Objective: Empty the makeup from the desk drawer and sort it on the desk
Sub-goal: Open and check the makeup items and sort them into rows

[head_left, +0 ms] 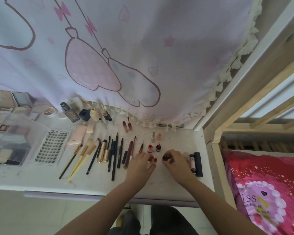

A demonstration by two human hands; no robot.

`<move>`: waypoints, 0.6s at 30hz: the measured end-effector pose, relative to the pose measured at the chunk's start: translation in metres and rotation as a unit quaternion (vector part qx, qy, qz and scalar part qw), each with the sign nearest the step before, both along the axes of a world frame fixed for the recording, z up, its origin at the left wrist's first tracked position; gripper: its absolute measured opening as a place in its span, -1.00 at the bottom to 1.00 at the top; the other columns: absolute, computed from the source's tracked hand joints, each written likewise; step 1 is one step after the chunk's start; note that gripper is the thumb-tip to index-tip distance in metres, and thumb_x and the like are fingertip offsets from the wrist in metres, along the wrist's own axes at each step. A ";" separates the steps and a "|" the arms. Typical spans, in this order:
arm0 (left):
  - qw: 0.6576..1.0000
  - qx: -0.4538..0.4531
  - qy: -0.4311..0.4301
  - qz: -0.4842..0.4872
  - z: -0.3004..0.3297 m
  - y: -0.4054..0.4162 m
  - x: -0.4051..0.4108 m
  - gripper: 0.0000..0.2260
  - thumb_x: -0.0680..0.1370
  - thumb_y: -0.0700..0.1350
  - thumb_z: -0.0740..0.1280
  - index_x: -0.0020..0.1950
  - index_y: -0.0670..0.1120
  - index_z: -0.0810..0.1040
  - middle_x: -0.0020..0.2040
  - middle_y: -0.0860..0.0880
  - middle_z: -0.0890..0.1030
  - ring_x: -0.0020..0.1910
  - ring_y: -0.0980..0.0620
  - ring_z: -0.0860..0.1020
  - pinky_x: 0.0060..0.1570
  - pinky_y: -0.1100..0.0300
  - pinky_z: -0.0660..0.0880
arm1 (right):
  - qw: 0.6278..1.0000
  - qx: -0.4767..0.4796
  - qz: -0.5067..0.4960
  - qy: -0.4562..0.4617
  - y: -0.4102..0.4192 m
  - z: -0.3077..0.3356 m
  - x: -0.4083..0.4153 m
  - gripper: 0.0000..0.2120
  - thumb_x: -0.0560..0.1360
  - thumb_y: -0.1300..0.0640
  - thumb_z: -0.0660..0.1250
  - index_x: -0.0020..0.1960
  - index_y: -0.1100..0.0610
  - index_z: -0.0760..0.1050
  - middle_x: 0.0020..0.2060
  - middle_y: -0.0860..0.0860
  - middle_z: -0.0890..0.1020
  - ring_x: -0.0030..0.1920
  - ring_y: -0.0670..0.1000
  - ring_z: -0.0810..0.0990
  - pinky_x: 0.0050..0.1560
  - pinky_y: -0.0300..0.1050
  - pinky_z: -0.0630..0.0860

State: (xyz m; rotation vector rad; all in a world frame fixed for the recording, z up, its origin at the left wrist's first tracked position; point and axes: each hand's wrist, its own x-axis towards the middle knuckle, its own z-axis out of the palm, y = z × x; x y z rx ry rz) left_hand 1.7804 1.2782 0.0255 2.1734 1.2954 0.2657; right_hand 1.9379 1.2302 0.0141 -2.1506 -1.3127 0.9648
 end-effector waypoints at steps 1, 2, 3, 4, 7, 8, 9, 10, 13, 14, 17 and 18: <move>1.000 0.011 0.015 -0.001 -0.001 0.001 0.002 -0.77 0.58 0.03 0.24 0.20 0.01 0.48 0.14 0.10 0.51 0.17 0.11 0.42 0.22 0.23 0.29 | 1.000 0.012 0.012 -0.002 0.001 -0.001 -0.004 -0.80 0.54 0.14 0.29 0.16 0.09 0.43 0.06 -0.04 0.46 -0.01 -0.10 0.47 0.07 -0.31 0.37; 1.000 0.013 0.026 -0.001 -0.002 0.001 0.003 -0.76 0.59 0.03 0.22 0.22 0.02 0.47 0.18 0.10 0.50 0.23 0.10 0.40 0.29 0.17 0.25 | 0.999 0.025 0.021 -0.001 0.002 -0.001 -0.008 -0.81 0.55 0.17 0.28 0.15 0.11 0.43 0.07 -0.02 0.45 -0.02 -0.09 0.47 0.10 -0.28 0.42; 0.999 0.014 0.035 -0.001 -0.003 0.002 0.004 -0.76 0.59 0.03 0.20 0.23 0.02 0.46 0.21 0.10 0.50 0.28 0.10 0.37 0.33 0.15 0.22 | 0.999 0.035 0.029 0.000 0.002 -0.003 -0.010 -0.83 0.55 0.20 0.26 0.14 0.13 0.43 0.07 -0.01 0.45 -0.03 -0.08 0.48 0.12 -0.22 0.46; 0.999 0.019 0.044 -0.001 -0.004 0.002 0.005 -0.76 0.60 0.03 0.19 0.24 0.02 0.45 0.23 0.09 0.49 0.30 0.09 0.36 0.33 0.14 0.20 | 0.998 0.038 0.039 -0.007 0.003 -0.004 -0.012 -0.84 0.55 0.20 0.24 0.13 0.14 0.43 0.08 0.01 0.45 -0.03 -0.06 0.48 0.12 -0.18 0.48; 0.996 0.040 0.078 -0.005 -0.007 0.001 0.006 -0.73 0.61 0.03 0.16 0.29 0.02 0.42 0.28 0.08 0.47 0.34 0.08 0.33 0.33 0.14 0.17 | 0.997 0.030 0.059 -0.042 0.003 -0.009 -0.015 -0.81 0.58 0.15 0.20 0.18 0.13 0.40 0.13 0.02 0.43 -0.01 -0.04 0.50 0.07 -0.21 0.50; 0.995 0.041 0.086 -0.004 -0.008 0.001 0.006 -0.71 0.61 0.03 0.15 0.31 0.01 0.41 0.29 0.08 0.47 0.35 0.08 0.33 0.34 0.13 0.17 | 0.997 0.026 0.061 -0.047 0.003 -0.010 -0.015 -0.81 0.59 0.13 0.19 0.19 0.12 0.40 0.15 0.02 0.43 -0.01 -0.05 0.50 0.06 -0.22 0.50; 0.995 0.039 0.094 -0.001 -0.010 0.000 0.006 -0.70 0.62 0.03 0.15 0.32 0.01 0.40 0.30 0.07 0.46 0.35 0.07 0.32 0.36 0.12 0.18 | 0.997 0.025 0.060 -0.049 0.003 -0.010 -0.015 -0.80 0.59 0.12 0.19 0.20 0.12 0.39 0.16 0.02 0.43 -0.01 -0.05 0.50 0.06 -0.23 0.49; 0.994 0.038 0.098 -0.001 -0.011 -0.001 0.006 -0.70 0.61 0.03 0.15 0.33 0.01 0.39 0.30 0.07 0.46 0.36 0.06 0.32 0.36 0.11 0.19 | 0.997 0.021 0.060 -0.048 0.003 -0.009 -0.015 -0.79 0.59 0.12 0.19 0.21 0.12 0.39 0.17 0.02 0.43 -0.01 -0.06 0.50 0.07 -0.25 0.48; 0.994 0.032 0.100 -0.001 -0.010 -0.002 0.007 -0.66 0.60 0.06 0.17 0.35 0.01 0.35 0.33 0.07 0.44 0.38 0.07 0.30 0.39 0.09 0.19 | 0.998 0.005 0.060 -0.026 0.003 -0.004 -0.015 -0.70 0.58 0.13 0.21 0.31 0.13 0.34 0.25 0.03 0.40 0.08 -0.06 0.50 0.12 -0.30 0.41; 0.994 0.031 0.100 -0.003 -0.009 -0.002 0.006 -0.63 0.59 0.07 0.18 0.37 0.02 0.33 0.34 0.07 0.42 0.38 0.07 0.29 0.39 0.11 0.18 | 0.998 -0.002 0.062 -0.021 0.003 -0.001 -0.013 -0.67 0.58 0.15 0.21 0.34 0.12 0.32 0.26 0.03 0.39 0.11 -0.05 0.49 0.12 -0.31 0.39; 0.995 0.047 0.088 -0.012 -0.006 -0.004 -0.004 -0.55 0.53 0.12 0.25 0.37 0.01 0.32 0.32 0.07 0.42 0.35 0.04 0.34 0.36 0.11 0.25 | 0.996 -0.015 0.074 -0.045 0.004 0.013 0.007 -0.68 0.57 0.22 0.18 0.32 0.09 0.35 0.21 0.00 0.44 0.07 -0.09 0.44 0.05 -0.32 0.34; 0.995 0.073 0.066 -0.019 -0.004 -0.006 -0.009 -0.56 0.50 0.13 0.28 0.33 0.00 0.37 0.27 0.05 0.47 0.29 0.02 0.41 0.31 0.08 0.34 | 0.996 -0.014 0.069 -0.054 0.006 0.019 0.018 -0.71 0.57 0.23 0.17 0.28 0.10 0.39 0.17 0.01 0.48 0.03 -0.10 0.44 0.03 -0.30 0.35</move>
